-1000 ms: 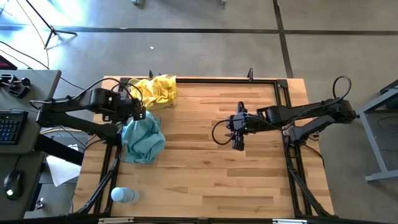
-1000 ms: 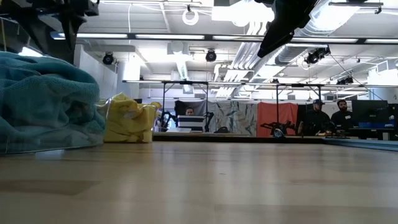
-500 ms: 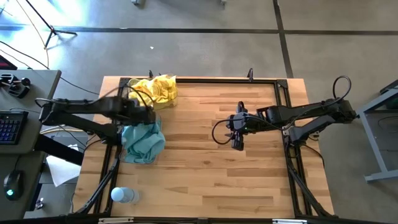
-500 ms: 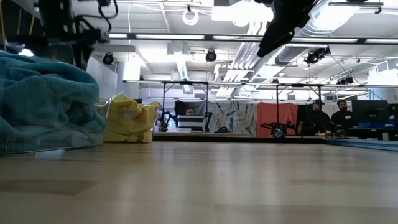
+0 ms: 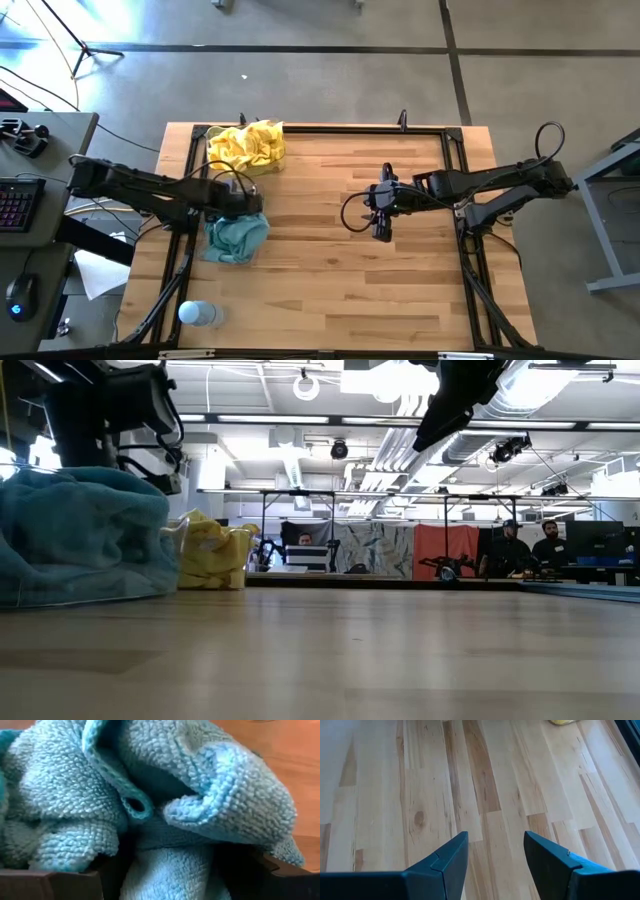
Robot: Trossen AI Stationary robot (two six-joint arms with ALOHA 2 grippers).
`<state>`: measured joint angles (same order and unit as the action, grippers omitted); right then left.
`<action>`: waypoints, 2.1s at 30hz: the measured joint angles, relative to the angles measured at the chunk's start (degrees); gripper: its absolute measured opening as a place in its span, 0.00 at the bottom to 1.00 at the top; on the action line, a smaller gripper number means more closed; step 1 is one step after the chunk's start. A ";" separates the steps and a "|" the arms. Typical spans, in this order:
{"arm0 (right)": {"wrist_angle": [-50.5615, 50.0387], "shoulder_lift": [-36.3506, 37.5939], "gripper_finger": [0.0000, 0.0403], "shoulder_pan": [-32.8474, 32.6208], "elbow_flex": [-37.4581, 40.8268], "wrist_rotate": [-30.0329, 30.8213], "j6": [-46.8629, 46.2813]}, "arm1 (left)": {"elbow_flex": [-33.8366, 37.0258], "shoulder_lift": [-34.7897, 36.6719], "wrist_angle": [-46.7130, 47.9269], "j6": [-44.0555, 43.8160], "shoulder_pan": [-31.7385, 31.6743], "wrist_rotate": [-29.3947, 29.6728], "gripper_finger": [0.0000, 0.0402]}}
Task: Sort microfiber towel by color & place in baskets
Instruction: Put the blue microfiber cloth into the bottom transparent bin
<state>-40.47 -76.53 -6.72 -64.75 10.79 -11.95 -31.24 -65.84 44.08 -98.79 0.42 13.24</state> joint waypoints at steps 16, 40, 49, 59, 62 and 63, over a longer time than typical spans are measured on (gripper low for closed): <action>-0.04 0.00 0.47 -0.01 0.00 -0.02 0.32 | -15.98 2.11 24.49 -1.18 0.51 5.26 0.64; 0.49 0.00 0.47 -0.04 0.00 -0.04 -0.65 | -25.01 -9.38 27.67 -24.64 18.99 1.59 0.64; 3.61 0.00 0.47 -0.04 0.00 -0.04 -0.65 | -13.25 -15.65 10.48 -24.88 18.20 -3.87 0.64; 3.83 0.00 0.47 -0.05 0.00 -0.04 -1.23 | -11.42 -11.03 10.24 -28.19 18.96 -3.71 0.64; 3.85 0.00 0.47 -0.05 0.00 -0.04 -1.26 | -12.64 -8.95 12.81 -29.14 19.70 -2.87 0.64; 3.85 0.00 0.47 -0.04 0.00 -0.04 -1.26 | -13.36 -8.41 13.96 -29.28 20.02 -2.01 0.64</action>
<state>-36.62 -76.53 -6.77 -64.75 10.74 -13.21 -44.61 -74.25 58.04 -128.08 20.43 11.23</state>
